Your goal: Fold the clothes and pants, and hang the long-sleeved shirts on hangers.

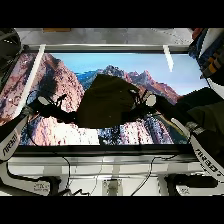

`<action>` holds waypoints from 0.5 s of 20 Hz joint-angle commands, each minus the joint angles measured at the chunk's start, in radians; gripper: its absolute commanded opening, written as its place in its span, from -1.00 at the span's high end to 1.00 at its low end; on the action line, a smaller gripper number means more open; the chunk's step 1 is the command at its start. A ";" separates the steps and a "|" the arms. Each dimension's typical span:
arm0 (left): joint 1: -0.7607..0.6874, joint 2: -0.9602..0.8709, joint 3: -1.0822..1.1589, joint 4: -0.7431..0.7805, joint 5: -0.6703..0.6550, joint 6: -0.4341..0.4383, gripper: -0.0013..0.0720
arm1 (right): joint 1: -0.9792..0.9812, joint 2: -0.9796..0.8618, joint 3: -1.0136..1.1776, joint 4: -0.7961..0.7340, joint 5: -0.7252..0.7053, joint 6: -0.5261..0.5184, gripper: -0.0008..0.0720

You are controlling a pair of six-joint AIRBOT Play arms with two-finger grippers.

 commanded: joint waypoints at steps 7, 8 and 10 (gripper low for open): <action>0.020 0.370 0.259 -0.099 -0.046 0.120 0.95 | 0.000 0.225 0.276 -0.080 0.034 -0.067 0.87; 0.020 0.445 0.297 -0.098 -0.025 0.120 0.95 | 0.000 0.269 0.310 -0.071 0.033 -0.066 0.87; 0.020 0.598 0.335 -0.099 0.066 0.119 0.95 | 0.000 0.365 0.370 -0.058 0.032 -0.064 0.87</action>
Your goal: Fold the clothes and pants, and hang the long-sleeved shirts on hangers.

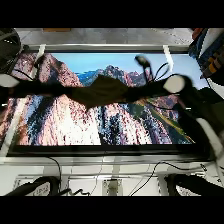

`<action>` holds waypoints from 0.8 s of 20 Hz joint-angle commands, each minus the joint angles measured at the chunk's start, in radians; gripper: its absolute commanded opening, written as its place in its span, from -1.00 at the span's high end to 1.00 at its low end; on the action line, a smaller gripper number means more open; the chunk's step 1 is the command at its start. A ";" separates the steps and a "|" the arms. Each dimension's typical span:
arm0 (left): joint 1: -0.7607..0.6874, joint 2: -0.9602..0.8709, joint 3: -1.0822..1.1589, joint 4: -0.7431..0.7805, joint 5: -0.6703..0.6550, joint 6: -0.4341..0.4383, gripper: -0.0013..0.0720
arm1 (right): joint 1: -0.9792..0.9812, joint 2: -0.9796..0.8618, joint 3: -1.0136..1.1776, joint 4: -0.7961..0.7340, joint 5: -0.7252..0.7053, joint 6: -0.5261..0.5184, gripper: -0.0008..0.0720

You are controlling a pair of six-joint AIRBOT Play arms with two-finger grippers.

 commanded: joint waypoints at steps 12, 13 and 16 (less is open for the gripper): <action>0.002 0.706 0.071 0.260 0.098 -0.327 0.95 | 0.001 0.442 0.097 0.225 0.016 0.232 0.87; 0.001 0.673 0.058 0.280 0.014 -0.365 0.95 | 0.001 0.418 0.074 0.171 0.015 0.269 0.87; -0.014 0.518 -0.068 0.202 -0.108 -0.367 0.95 | 0.001 0.298 -0.029 0.086 -0.014 0.315 0.87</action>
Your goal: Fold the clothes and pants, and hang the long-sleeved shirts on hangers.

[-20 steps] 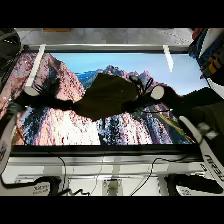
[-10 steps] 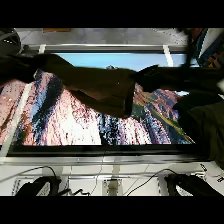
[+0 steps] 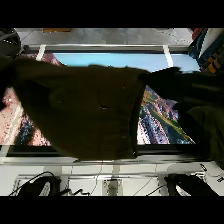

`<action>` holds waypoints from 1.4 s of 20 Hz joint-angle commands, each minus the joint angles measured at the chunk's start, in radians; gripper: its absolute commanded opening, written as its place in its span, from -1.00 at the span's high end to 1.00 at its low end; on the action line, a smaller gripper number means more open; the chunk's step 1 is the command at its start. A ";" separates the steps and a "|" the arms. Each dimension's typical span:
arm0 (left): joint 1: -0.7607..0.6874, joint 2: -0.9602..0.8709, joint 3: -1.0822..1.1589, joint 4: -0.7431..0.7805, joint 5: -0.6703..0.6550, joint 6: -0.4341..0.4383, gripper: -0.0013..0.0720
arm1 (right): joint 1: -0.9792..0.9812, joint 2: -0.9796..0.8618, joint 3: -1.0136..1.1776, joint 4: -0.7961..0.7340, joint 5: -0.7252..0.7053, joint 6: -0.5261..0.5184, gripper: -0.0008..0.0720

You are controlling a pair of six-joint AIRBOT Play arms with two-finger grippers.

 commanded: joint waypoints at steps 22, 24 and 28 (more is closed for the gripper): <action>-0.317 -0.616 -0.447 -0.018 -0.291 -0.054 0.95 | -0.155 -0.516 -0.300 -0.291 0.278 -0.020 0.87; -0.339 -0.618 -0.479 0.020 -0.282 -0.054 0.95 | -0.114 -0.516 -0.348 -0.293 0.284 -0.035 0.87; -0.325 -0.617 -0.483 0.050 -0.161 -0.054 -0.26 | -0.093 -0.517 -0.366 -0.321 0.145 -0.104 -0.77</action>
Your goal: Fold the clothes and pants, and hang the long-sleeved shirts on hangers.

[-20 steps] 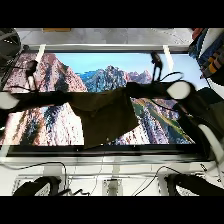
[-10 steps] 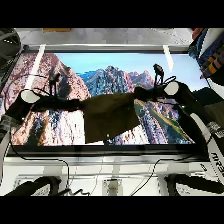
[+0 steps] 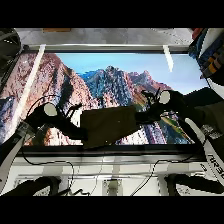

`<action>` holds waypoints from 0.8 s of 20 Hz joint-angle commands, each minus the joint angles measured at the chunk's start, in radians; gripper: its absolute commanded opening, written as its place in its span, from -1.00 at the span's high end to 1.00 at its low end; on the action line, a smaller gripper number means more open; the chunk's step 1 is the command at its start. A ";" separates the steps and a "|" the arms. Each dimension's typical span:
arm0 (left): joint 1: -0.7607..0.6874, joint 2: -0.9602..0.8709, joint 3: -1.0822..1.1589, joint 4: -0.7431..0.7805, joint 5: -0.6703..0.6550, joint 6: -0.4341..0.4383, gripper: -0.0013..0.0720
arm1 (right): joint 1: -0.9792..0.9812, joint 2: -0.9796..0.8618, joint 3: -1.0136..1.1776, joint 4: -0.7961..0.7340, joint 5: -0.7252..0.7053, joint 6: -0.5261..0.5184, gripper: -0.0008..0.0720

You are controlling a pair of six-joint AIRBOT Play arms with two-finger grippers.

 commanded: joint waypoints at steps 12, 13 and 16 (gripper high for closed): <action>0.059 0.000 -0.013 0.032 0.077 -0.003 -0.90 | -0.468 -0.132 0.218 0.275 0.039 -0.253 -0.73; 0.059 0.000 -0.013 0.032 0.080 -0.003 -0.90 | -0.496 -0.173 0.208 0.385 0.118 -0.304 -0.74; 0.059 0.000 -0.013 0.032 0.115 -0.003 -0.90 | -0.464 -0.272 0.158 0.387 0.136 -0.334 -0.97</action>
